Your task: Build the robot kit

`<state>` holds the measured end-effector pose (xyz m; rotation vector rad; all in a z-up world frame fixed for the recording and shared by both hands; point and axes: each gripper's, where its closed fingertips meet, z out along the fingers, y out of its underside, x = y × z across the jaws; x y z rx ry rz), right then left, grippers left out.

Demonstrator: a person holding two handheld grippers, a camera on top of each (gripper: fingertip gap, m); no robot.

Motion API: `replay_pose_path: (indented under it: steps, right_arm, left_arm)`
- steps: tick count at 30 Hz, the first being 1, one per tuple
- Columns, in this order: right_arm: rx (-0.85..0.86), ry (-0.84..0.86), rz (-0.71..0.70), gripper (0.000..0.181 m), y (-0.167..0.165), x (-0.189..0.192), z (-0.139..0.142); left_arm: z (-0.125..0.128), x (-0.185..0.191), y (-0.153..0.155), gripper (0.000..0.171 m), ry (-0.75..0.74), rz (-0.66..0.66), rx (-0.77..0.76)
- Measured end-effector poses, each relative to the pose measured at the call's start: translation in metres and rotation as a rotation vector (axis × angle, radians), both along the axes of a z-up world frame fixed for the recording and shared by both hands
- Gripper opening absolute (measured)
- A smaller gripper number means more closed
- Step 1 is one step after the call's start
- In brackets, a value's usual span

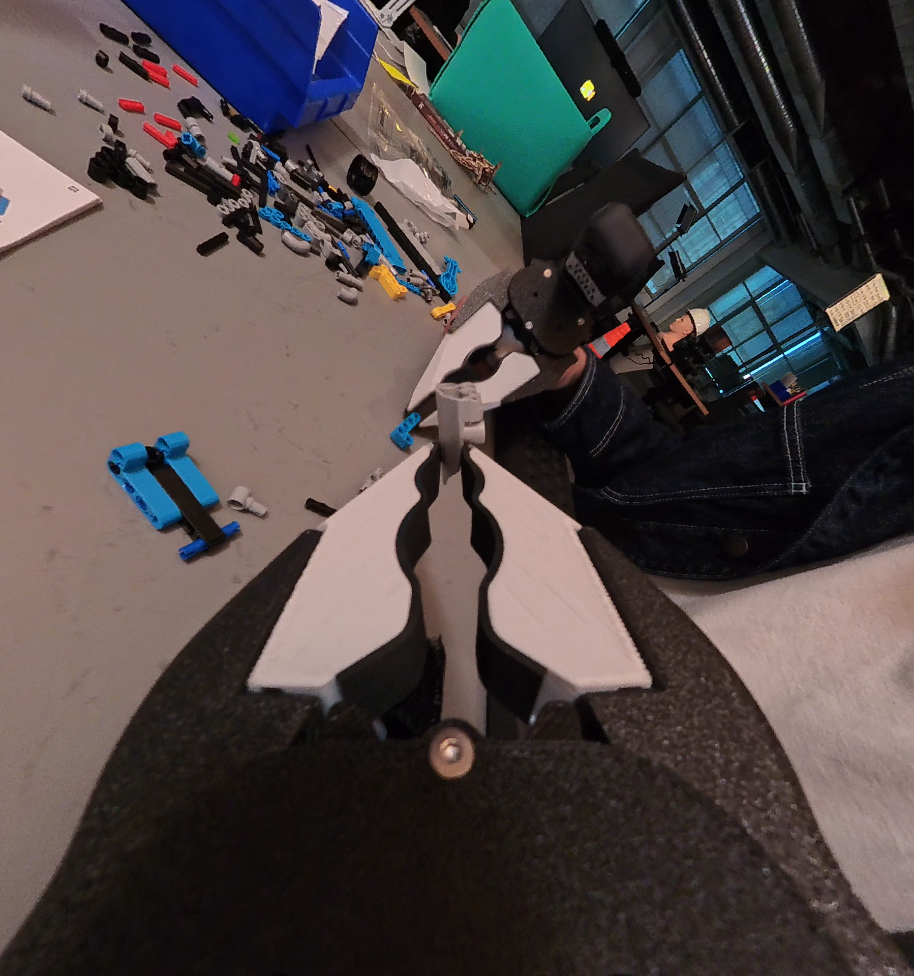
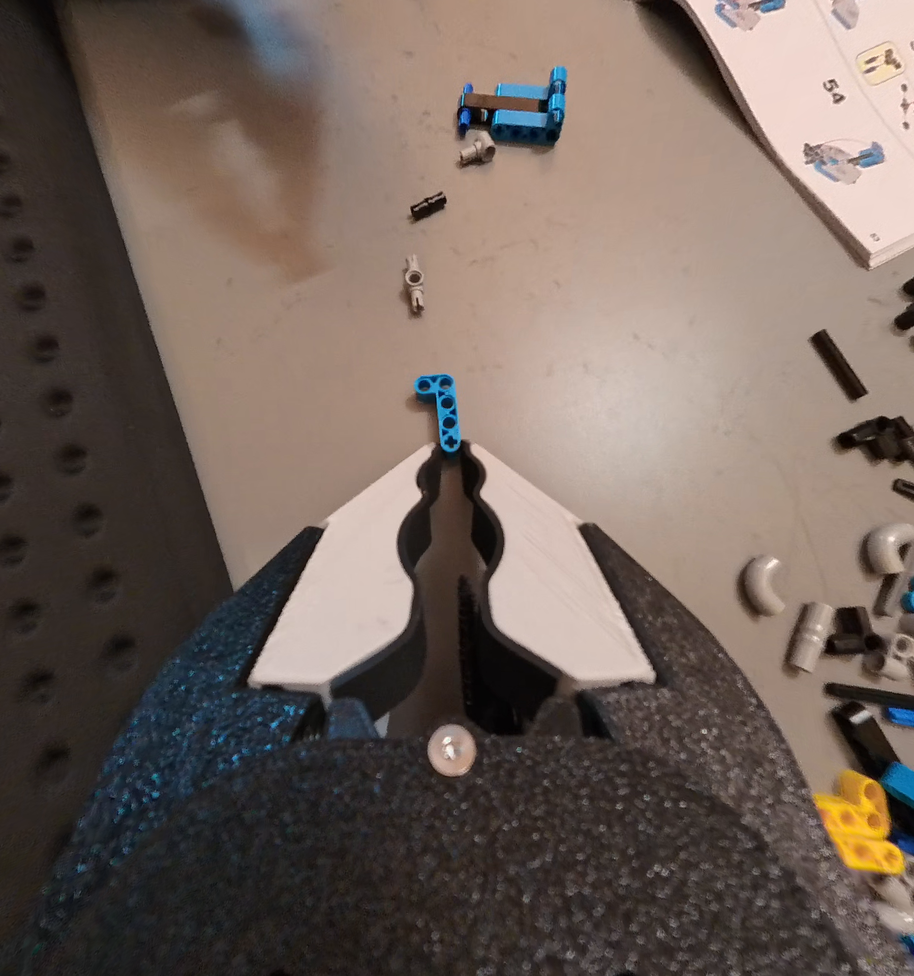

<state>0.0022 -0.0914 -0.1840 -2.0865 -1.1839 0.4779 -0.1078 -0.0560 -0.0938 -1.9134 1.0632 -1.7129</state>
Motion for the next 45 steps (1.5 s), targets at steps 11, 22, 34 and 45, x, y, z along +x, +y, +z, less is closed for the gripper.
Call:
replay_pose_path:
  steps: [11, 22, 34, 45]
  right_arm:
    - [-0.279, -0.886, 0.060, 0.007, -0.011, 0.102, 0.035]
    - [-0.623, -1.322, 0.053, 0.007, -0.025, 0.145, 0.031]
    - [-0.628, -1.319, 0.058, 0.014, -0.030, 0.144, 0.022]
    - [-0.246, -0.713, 0.027, 0.033, -0.026, 0.129, 0.070]
  left_arm:
    - [0.004, -0.001, -0.001, 0.007, -0.006, 0.001, 0.012]
    - [0.006, -0.002, 0.000, 0.007, -0.009, 0.007, 0.023]
    - [0.008, -0.002, -0.003, 0.007, -0.013, 0.000, 0.024]
    - [0.008, -0.002, -0.004, 0.007, -0.019, -0.006, 0.018]
